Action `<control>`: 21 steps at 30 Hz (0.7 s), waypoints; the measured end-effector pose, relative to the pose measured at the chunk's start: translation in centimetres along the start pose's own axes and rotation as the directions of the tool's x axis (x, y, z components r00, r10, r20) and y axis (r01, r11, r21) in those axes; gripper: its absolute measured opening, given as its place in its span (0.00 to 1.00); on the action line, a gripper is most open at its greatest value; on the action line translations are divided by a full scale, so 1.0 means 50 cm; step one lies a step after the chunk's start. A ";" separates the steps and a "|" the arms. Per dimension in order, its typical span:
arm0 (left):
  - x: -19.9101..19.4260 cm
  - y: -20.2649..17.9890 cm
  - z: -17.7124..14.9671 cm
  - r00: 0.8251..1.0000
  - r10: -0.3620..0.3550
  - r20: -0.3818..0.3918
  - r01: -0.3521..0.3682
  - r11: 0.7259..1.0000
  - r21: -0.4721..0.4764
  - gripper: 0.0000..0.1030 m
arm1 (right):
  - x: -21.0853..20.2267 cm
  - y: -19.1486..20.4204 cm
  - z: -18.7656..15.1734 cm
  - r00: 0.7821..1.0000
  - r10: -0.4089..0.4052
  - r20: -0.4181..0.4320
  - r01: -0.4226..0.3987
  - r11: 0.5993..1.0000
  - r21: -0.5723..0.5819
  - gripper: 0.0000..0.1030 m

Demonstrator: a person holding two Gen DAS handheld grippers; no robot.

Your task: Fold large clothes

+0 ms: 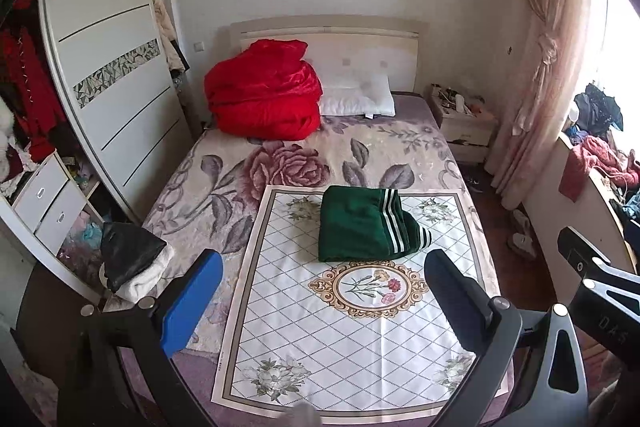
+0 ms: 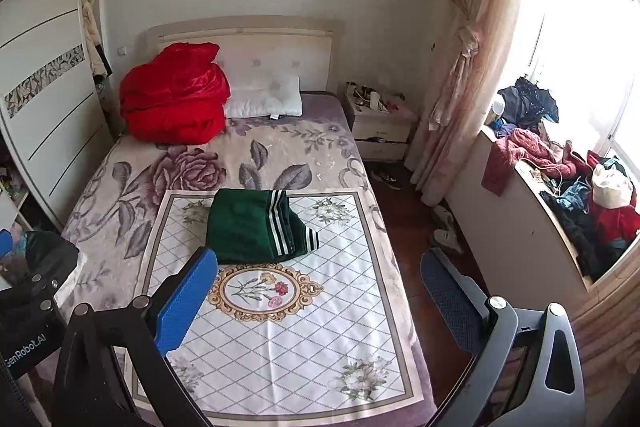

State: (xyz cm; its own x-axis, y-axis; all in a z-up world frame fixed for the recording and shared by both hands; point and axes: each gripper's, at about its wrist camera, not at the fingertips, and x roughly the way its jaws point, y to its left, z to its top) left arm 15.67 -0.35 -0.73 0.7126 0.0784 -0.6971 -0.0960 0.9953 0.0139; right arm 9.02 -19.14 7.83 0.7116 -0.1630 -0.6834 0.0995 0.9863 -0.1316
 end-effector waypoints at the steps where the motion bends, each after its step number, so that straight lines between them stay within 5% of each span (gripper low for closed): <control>1: -0.005 -0.001 0.000 1.000 -0.001 0.001 0.001 1.000 -0.005 1.00 | -0.009 -0.004 0.003 1.000 0.006 -0.002 -0.006 1.000 -0.001 1.00; 21: -0.037 -0.012 0.005 1.000 -0.001 0.006 0.001 1.000 -0.011 1.00 | -0.034 -0.039 0.040 0.999 0.031 0.024 -0.031 0.999 -0.020 1.00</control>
State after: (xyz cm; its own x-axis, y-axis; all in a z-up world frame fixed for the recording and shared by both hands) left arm 14.56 -1.08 0.74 0.7168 0.0779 -0.6929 -0.1028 0.9947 0.0055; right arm 9.02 -20.76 10.69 0.7310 -0.1316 -0.6696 0.0634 0.9901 -0.1254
